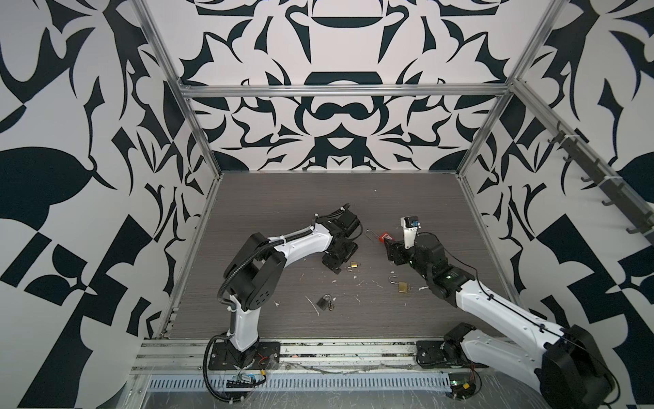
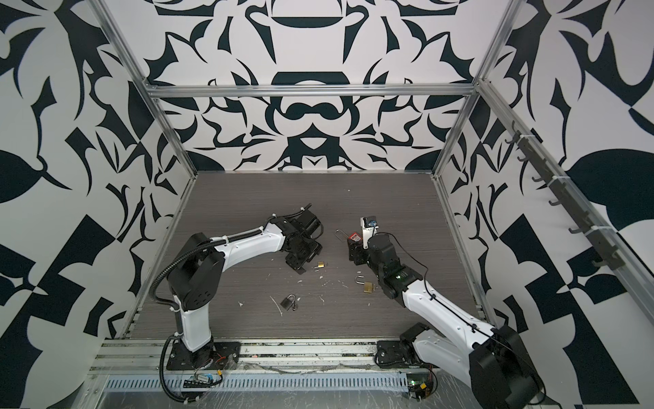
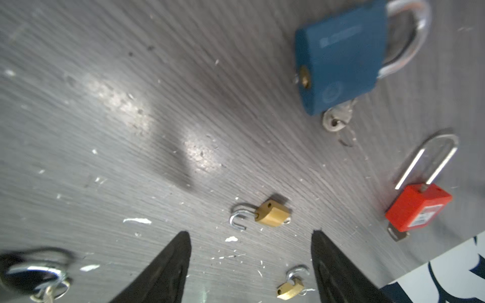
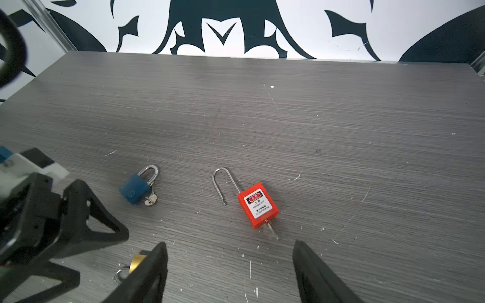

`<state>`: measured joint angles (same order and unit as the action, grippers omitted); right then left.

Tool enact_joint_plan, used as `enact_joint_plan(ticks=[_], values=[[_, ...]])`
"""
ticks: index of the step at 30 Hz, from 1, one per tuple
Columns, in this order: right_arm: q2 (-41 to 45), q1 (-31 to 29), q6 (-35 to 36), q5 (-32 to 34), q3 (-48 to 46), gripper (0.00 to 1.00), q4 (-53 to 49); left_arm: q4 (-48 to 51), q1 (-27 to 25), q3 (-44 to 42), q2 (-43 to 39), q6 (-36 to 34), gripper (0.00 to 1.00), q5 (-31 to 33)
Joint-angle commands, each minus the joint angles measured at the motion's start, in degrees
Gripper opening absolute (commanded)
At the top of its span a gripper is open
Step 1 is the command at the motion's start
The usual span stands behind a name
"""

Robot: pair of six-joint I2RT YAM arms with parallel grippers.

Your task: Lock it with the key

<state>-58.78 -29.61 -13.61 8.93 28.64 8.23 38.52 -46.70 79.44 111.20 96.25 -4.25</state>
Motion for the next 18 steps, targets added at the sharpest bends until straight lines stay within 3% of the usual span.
enact_joint_plan(ticks=[1, 8, 18], values=[[-0.2, -0.3, -0.9, 1.4, -0.4, 0.76, 2.9, 1.5, -0.3, 1.4, 2.2, 8.2, 0.70, -3.3], [0.1, -0.3, -1.4, 1.1, -1.0, 0.76, 3.1, 1.2, -0.5, 4.2, 6.3, 11.2, 0.61, -4.5], [0.1, -0.3, -1.3, 1.6, -1.7, 0.76, 3.9, 12.6, -1.1, 11.4, 10.0, 10.4, 0.60, -3.8]])
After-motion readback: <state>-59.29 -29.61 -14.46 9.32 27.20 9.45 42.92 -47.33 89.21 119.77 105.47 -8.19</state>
